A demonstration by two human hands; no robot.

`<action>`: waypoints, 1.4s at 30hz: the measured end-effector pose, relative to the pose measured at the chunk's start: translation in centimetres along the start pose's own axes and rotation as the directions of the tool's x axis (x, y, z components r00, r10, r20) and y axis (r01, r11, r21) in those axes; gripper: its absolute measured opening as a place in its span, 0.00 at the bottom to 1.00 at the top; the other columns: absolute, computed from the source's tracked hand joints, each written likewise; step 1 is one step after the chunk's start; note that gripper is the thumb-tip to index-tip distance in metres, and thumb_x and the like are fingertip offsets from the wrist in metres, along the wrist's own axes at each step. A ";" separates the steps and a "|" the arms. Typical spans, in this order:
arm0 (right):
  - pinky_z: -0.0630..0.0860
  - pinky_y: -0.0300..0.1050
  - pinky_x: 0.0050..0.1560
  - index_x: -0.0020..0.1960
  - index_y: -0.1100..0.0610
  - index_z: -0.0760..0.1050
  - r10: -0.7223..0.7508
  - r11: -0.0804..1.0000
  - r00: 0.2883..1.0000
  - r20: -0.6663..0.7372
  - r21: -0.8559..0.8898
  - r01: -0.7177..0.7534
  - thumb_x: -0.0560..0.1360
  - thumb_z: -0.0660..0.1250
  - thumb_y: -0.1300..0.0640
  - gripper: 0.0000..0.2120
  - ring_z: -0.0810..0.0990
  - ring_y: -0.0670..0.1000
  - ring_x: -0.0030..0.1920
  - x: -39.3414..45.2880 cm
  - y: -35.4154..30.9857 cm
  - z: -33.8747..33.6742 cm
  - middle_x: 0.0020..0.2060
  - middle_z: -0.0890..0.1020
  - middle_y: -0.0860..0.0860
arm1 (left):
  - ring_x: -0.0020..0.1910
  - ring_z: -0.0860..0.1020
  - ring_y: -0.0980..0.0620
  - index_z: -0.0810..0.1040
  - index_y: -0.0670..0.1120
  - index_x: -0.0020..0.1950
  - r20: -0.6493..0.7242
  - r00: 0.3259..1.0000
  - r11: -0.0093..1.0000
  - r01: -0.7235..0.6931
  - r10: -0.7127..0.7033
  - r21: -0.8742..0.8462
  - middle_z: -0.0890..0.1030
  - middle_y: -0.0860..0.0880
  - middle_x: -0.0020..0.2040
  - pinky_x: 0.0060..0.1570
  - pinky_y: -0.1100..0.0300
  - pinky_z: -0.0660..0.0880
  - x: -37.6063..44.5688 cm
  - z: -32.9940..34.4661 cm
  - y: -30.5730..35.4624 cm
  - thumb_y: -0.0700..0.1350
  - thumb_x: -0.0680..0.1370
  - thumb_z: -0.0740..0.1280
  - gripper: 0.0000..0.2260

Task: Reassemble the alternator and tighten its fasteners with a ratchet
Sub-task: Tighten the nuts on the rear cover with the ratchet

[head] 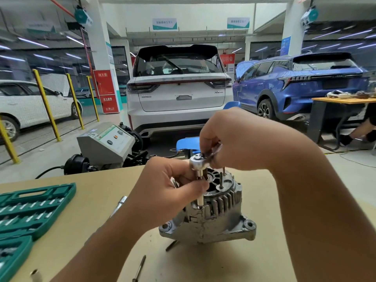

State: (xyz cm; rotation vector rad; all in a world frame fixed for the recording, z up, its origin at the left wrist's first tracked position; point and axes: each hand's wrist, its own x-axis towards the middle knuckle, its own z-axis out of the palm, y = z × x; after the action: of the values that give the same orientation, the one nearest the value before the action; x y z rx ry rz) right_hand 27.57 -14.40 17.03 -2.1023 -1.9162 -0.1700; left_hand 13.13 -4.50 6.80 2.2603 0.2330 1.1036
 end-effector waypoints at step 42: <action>0.74 0.42 0.31 0.41 0.53 0.79 -0.074 0.992 0.996 -0.043 -0.101 0.070 0.74 0.73 0.55 0.05 0.76 0.50 0.32 0.5 -1.2 1.4 0.36 0.79 0.48 | 0.40 0.85 0.39 0.89 0.51 0.46 -0.035 0.977 0.940 0.191 -0.209 -0.282 0.87 0.43 0.40 0.45 0.46 0.82 0.1 -1.3 -2.5 0.51 0.66 0.78 0.11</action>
State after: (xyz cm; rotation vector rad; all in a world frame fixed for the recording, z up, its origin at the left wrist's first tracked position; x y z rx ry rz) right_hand 26.26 -13.42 16.02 -2.0725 -1.9956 -0.3332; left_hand 12.49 -1.92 6.03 1.9100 0.3071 1.0321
